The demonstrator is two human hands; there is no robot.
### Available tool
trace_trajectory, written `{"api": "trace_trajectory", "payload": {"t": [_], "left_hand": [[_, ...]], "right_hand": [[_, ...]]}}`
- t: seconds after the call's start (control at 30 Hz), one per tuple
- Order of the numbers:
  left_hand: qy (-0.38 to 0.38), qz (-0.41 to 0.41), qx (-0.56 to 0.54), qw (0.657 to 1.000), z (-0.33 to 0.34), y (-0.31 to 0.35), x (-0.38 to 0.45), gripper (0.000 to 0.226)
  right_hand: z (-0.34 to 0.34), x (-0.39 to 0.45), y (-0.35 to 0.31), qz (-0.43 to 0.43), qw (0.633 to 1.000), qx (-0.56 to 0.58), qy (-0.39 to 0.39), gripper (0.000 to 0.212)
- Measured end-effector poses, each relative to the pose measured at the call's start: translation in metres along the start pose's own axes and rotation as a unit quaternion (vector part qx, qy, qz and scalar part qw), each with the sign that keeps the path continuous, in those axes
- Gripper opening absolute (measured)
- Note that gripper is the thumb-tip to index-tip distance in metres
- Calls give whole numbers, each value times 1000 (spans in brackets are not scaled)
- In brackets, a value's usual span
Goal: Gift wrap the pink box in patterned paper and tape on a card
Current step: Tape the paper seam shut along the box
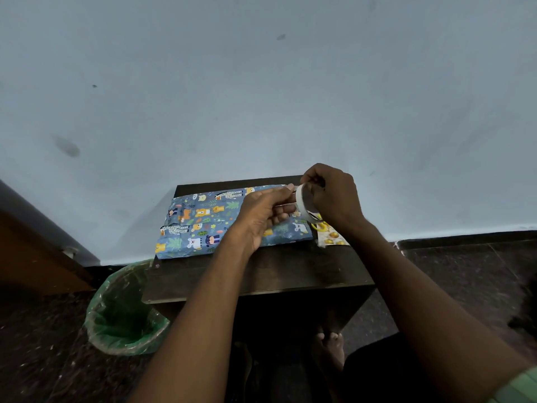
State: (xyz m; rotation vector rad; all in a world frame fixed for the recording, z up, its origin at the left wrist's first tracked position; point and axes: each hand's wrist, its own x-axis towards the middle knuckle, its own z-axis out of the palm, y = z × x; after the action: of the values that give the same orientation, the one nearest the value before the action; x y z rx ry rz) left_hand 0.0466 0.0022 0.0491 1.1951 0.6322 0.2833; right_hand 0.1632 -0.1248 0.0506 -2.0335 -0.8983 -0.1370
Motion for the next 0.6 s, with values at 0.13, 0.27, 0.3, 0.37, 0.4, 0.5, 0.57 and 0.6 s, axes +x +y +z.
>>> {"api": "trace_trajectory", "payload": {"t": [0.13,0.27,0.3,0.37,0.4,0.5,0.57,0.6], "left_hand": [[23,-4,-9,1000,3,3,-5,20],[49,-27,-29,998,5,2,-5,20],[51,-33,-32,998,5,2,-4,22],[55,-40,-27,997,5,2,-5,24],[57,-40,-24,997,5,3,-6,23],[62,-22,-19,998,5,3,-6,16],[67,2,-12,998,4,1,-6,11],[71,15,-8,997,4,1,-6,10]], "right_hand": [[7,-4,-5,-7,1000,-4,24,23],[14,-8,-10,-10,999,-11,32,24],[14,-9,-12,-12,999,-12,38,24],[14,-9,-13,-14,998,-15,54,23],[15,-9,-14,-16,998,-17,60,24],[16,-8,-14,-18,998,-24,59,23],[15,-9,-15,-17,998,-20,50,24],[15,-9,-16,-15,999,-16,44,24]]}}
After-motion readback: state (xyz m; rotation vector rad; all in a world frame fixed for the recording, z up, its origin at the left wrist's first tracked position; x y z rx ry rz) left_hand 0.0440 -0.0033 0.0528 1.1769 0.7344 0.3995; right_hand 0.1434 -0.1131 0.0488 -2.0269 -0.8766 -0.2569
